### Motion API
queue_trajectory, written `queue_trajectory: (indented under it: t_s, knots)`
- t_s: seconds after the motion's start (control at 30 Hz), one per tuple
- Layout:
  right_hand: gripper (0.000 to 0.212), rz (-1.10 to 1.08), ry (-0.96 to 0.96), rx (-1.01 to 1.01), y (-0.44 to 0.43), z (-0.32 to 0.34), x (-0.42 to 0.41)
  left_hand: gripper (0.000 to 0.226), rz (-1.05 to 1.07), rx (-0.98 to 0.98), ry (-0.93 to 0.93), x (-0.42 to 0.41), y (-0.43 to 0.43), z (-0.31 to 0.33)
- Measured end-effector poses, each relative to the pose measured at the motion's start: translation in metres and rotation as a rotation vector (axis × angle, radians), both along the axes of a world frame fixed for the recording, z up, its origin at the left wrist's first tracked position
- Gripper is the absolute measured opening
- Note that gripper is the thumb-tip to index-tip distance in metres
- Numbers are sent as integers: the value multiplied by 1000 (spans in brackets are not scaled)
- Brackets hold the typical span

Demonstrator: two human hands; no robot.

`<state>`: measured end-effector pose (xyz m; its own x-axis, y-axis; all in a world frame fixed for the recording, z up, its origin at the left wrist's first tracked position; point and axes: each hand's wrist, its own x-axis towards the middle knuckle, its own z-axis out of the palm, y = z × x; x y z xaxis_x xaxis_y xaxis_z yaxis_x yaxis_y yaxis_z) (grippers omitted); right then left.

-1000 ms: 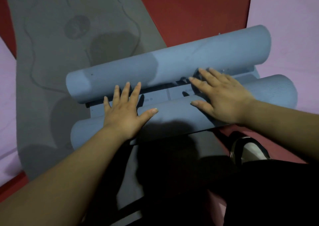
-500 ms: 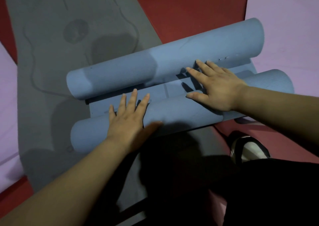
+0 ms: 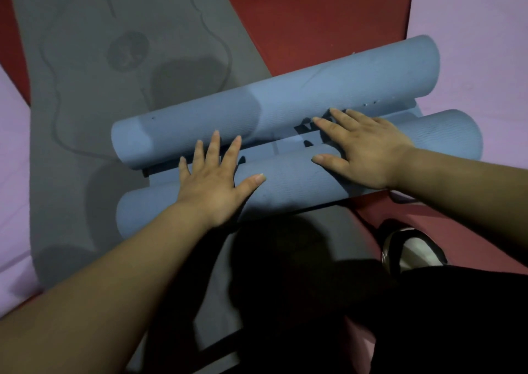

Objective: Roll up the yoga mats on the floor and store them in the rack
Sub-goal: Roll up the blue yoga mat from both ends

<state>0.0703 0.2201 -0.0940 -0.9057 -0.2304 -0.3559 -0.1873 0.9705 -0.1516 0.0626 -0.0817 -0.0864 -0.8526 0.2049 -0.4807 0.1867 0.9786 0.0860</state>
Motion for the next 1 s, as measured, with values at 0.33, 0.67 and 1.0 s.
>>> queue_trajectory:
  t_s: [0.33, 0.67, 1.0]
  knots:
    - [89, -13, 12, -13, -2, 1, -8, 93, 8, -22, 38, 5, 1, -7]
    - [92, -36, 28, -22, 1, 0, -13, 91, 24, -24, 18, -11, 6, 1]
    - [92, -26, 28, -31, 1, 4, -18, 100, -52, -29, 83, -6, -1, -7]
